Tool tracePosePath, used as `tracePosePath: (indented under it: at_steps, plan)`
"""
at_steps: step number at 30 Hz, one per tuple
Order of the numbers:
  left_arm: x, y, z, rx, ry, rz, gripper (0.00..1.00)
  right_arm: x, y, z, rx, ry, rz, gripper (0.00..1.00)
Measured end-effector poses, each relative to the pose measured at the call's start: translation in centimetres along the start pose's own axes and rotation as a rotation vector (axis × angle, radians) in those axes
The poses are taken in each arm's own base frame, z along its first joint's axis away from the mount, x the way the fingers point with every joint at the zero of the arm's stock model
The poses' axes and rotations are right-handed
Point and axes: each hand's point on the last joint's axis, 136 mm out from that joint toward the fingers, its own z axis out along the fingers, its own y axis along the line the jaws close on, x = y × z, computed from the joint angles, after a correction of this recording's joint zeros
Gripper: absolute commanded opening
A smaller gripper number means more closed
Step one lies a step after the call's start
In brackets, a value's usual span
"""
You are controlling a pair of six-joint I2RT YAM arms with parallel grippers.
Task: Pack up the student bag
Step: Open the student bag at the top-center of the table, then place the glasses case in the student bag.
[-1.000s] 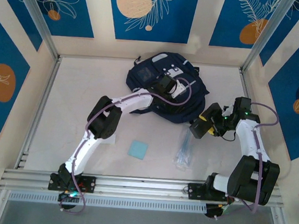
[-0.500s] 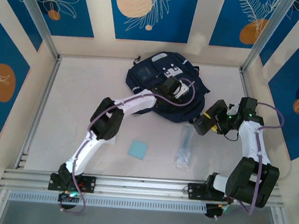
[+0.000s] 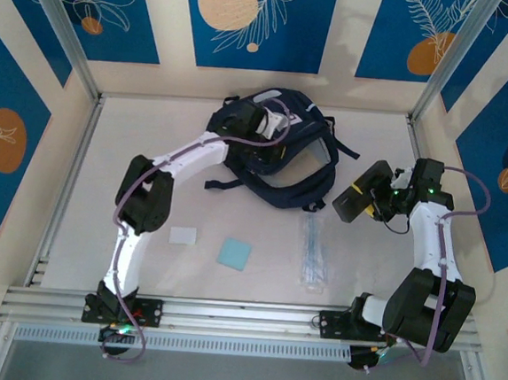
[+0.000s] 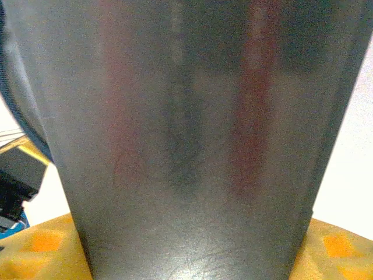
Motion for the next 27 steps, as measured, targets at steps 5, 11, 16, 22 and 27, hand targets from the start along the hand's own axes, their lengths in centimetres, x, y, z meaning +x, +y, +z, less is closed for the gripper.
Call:
tracePosePath:
  at_steps: [5, 11, 16, 22, 27]
  plan:
    - [-1.6, 0.4, -1.4, 0.077, -0.046, -0.126, 0.00, 0.2, 2.1, 1.5, -0.025, 0.035, -0.027, 0.33]
    - [-1.5, -0.4, -1.7, 0.140, -0.059, -0.207, 0.00, 0.3, 7.3, 5.7, -0.067, 0.109, -0.098, 0.32]
    - [-1.0, -1.2, -2.6, 0.179, -0.083, -0.265, 0.00, 0.7, 9.7, 10.3, -0.083, 0.161, -0.092, 0.33]
    - [-1.2, -2.1, -3.9, 0.219, -0.115, -0.309, 0.00, 1.1, 10.3, 16.5, -0.047, 0.220, -0.032, 0.33]
    - [-1.5, -2.3, -4.1, 0.233, -0.124, -0.317, 0.00, 1.5, 11.8, 21.4, -0.036, 0.274, -0.024, 0.67]
